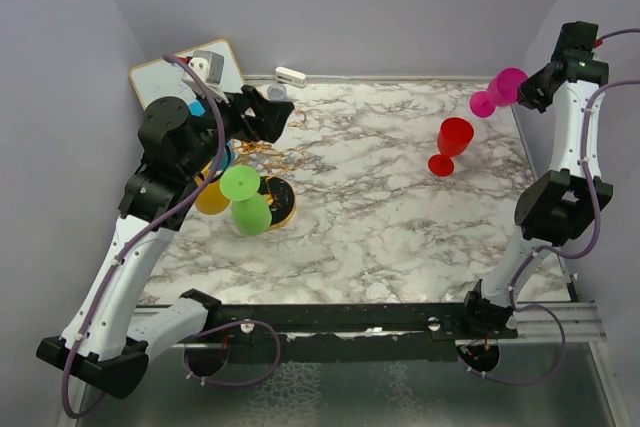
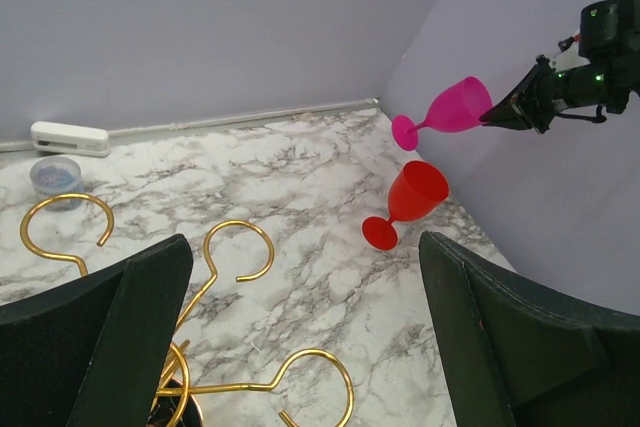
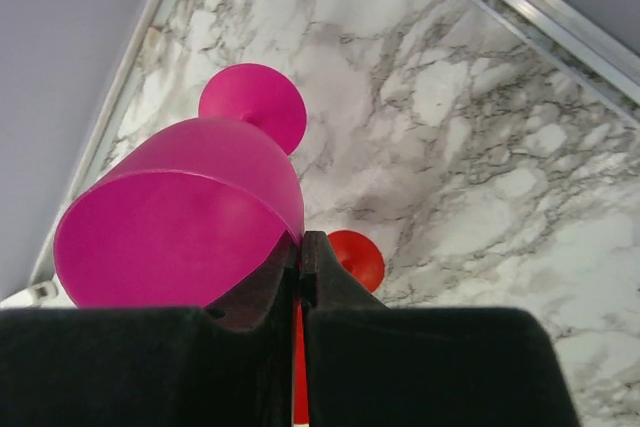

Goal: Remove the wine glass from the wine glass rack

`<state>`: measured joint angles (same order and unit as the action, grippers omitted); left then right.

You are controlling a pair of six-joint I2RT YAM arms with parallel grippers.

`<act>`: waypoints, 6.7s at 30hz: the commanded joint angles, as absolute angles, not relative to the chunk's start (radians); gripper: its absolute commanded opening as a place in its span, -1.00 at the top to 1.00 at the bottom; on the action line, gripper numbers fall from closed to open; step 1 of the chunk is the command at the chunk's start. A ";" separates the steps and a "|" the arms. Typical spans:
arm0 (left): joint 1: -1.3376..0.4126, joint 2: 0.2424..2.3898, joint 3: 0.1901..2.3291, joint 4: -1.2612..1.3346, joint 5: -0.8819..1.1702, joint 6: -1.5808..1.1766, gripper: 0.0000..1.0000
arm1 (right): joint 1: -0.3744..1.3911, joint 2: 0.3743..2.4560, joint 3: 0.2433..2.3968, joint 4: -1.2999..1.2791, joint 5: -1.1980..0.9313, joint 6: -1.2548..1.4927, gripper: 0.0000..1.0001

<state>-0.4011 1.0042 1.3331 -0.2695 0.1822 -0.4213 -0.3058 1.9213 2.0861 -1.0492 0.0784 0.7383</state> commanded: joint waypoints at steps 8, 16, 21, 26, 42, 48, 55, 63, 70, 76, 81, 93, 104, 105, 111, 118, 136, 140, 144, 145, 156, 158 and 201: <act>-0.403 0.989 1.320 -0.252 0.172 -0.437 -0.98 | -0.308 1.841 1.867 -1.128 0.169 0.671 0.98; -0.404 0.984 1.334 -0.271 0.177 -0.433 -0.98 | -0.308 1.739 1.671 -1.031 0.128 0.662 0.98; -0.403 0.979 1.335 -0.286 0.169 -0.424 -0.98 | -0.308 1.727 1.632 -1.019 0.134 0.659 0.98; -0.403 0.976 1.332 -0.295 0.166 -0.424 -0.98 | -0.308 1.732 1.611 -1.002 0.128 0.653 0.97; -0.403 0.980 1.344 -0.318 0.153 -0.422 -0.98 | -0.307 1.680 1.663 -0.977 0.036 0.633 0.39; -0.404 0.976 1.348 -0.315 0.150 -0.418 -0.98 | -0.307 1.566 1.684 -0.958 -0.035 0.609 0.39; -0.403 0.967 1.336 -0.305 0.153 -0.398 -0.98 | -0.258 1.301 1.583 -0.754 -0.381 0.601 0.06; -0.402 0.951 1.348 -0.358 0.067 -0.332 -0.52 | 0.293 1.288 1.530 -0.615 -0.560 0.667 -0.05; -0.396 1.075 1.557 -0.584 -0.137 -0.272 -0.50 | 0.634 1.306 1.518 -0.558 -0.497 0.693 -0.04; -0.309 1.173 1.646 -0.653 -0.056 -0.320 -0.53 | 0.712 1.283 1.495 -0.491 -0.570 0.735 -0.04; -0.113 1.172 1.649 -0.651 0.079 -0.388 -0.55 | 0.756 1.279 1.470 -0.447 -0.616 0.773 -0.02; 0.176 0.987 1.455 -0.516 0.338 -0.623 -0.48 | 0.929 1.374 1.480 -0.369 -0.529 0.836 0.07; 0.176 0.859 1.422 -0.522 0.329 -0.629 -0.46 | 0.965 1.483 1.506 -0.353 -0.455 0.903 0.19; 0.175 0.851 1.419 -0.522 0.327 -0.629 -0.46 | 0.969 1.491 1.507 -0.347 -0.448 0.912 0.20; 0.176 0.836 1.410 -0.533 0.352 -0.614 -0.46 | 0.995 1.559 1.559 -0.320 -0.427 0.946 0.24; 0.171 0.814 1.375 -0.561 0.453 -0.589 -0.45 | 1.041 1.583 1.609 -0.367 -0.360 0.920 0.31; 0.121 0.757 1.266 -0.477 0.546 -0.723 -0.41 | 1.069 1.486 1.618 -0.517 -0.222 0.789 0.28; 0.121 0.785 1.375 -0.599 0.401 -0.645 -0.40 | 1.068 1.569 1.689 -0.544 -0.217 0.826 0.28; 0.121 0.801 1.452 -0.655 0.299 -0.584 -0.40 | 1.069 1.631 1.760 -0.573 -0.195 0.843 0.35; 0.121 0.803 1.462 -0.661 0.275 -0.574 -0.40 | 1.068 1.645 1.782 -0.586 -0.186 0.843 0.35; 0.121 0.805 1.497 -0.679 0.241 -0.532 -0.40 | 1.068 1.791 2.027 -0.754 -0.099 0.797 0.35; 0.120 0.807 1.501 -0.679 0.246 -0.533 -0.40 | 1.069 1.793 2.035 -0.765 -0.080 0.795 0.35; 0.121 0.798 1.416 -0.634 0.280 -0.546 -0.40 | 1.069 1.879 2.110 -0.780 -0.096 0.680 0.48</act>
<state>0.1238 0.8078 1.4235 -0.6621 0.2687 -0.5488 1.0615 1.8999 2.1323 -0.8295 -0.0731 0.6914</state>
